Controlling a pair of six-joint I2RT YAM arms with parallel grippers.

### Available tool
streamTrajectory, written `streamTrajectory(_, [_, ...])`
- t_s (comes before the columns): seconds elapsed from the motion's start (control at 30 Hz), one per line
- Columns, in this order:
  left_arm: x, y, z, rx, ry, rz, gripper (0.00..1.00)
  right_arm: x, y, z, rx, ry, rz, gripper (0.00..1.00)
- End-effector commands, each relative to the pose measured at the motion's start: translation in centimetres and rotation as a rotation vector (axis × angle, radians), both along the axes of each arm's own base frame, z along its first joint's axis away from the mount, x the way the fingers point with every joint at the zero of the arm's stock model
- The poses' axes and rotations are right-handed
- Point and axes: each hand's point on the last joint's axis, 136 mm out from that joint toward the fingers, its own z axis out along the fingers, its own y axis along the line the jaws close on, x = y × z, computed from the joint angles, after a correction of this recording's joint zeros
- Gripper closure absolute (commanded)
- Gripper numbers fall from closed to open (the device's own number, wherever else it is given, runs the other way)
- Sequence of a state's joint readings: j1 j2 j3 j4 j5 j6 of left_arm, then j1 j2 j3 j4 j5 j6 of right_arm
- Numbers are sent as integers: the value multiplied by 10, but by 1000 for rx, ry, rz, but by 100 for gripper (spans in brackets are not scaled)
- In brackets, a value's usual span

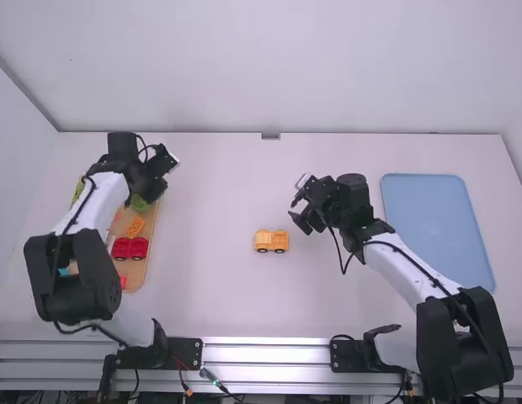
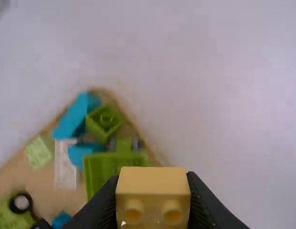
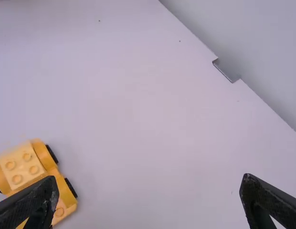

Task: Assemble lego blocks to make yellow taxi

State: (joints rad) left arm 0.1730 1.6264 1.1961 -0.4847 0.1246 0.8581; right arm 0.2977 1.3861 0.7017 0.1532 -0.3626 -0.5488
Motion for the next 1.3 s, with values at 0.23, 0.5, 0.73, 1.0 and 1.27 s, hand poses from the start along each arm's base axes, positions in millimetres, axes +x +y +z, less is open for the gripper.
streamTrajectory(0.23, [-30,-119,8,-114,17,-376,98,6,-25,8,100,77,-147,1])
streamTrajectory(0.5, [-48,-213,-14,-68,89,-570,98,-21,-62,40,92,21,-294,1])
streamTrajectory(0.73, [-53,-279,-29,-126,176,-675,98,-49,-95,57,155,-58,-481,1])
streamTrajectory(1.0, [-61,-344,-41,-126,255,-759,98,-85,-131,57,204,-108,-616,1])
streamTrajectory(1.27, [-82,-399,-63,-113,289,-852,98,-112,-141,63,243,-181,-629,1])
